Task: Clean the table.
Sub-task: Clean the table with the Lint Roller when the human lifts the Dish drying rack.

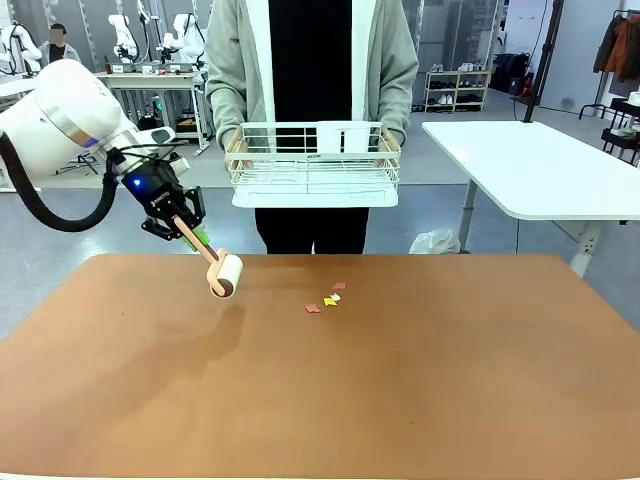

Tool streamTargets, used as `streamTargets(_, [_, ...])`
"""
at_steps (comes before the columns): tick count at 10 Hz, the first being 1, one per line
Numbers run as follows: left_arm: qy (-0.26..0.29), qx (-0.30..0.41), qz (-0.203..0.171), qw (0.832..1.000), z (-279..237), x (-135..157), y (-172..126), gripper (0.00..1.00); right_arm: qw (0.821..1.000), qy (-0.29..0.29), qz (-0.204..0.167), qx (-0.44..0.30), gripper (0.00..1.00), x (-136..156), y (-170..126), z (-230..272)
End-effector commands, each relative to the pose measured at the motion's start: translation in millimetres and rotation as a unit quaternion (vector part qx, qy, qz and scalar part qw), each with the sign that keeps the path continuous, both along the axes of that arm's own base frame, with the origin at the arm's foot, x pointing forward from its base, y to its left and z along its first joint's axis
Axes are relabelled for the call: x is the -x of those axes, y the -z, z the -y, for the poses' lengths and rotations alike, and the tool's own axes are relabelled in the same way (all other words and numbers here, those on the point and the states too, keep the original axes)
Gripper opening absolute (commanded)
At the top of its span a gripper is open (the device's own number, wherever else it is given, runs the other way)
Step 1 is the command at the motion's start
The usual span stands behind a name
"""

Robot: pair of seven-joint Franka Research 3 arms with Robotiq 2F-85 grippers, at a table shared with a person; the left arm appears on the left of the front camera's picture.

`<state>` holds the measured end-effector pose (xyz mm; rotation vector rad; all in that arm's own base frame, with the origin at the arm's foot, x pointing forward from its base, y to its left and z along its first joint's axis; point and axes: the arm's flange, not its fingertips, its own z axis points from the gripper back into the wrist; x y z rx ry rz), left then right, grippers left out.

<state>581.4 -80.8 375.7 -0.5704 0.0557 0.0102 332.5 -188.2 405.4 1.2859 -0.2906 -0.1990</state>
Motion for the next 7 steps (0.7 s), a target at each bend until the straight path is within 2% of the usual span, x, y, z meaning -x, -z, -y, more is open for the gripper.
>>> streamTargets(1, [0.019, 0.007, -0.014, 1.000, -7, 3, -13, 0.21, 1.000, 0.000, 0.012, -0.004, 1.00, 2, -1, -1])
streamTargets(2, [0.000, 0.000, 0.000, 1.000, 0, 0, 0, 0.21, 1.000, 0.000, 0.012, -0.004, 1.00, 2, -1, -1])
streamTargets(7, [0.000, 0.000, 0.000, 1.000, 0, 0, 0, 0.21, 1.000, 0.000, 0.012, -0.004, 1.00, 2, -1, -1])
